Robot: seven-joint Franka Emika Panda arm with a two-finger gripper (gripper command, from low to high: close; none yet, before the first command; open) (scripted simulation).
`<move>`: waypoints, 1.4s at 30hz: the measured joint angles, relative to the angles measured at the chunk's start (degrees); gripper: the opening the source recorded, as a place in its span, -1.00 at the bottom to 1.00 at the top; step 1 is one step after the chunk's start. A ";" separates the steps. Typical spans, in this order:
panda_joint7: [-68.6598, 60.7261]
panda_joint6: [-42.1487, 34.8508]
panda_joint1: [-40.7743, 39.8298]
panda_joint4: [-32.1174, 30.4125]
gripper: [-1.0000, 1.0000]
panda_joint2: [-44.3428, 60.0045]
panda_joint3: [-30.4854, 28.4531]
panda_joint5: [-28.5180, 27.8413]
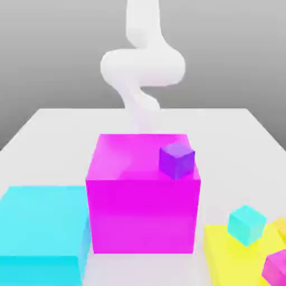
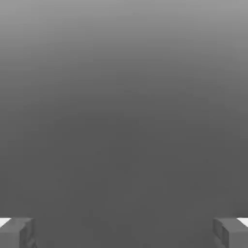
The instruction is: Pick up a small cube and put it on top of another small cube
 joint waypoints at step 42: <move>-71.83 28.27 33.18 -3.05 -1.00 68.00 4.84 -6.32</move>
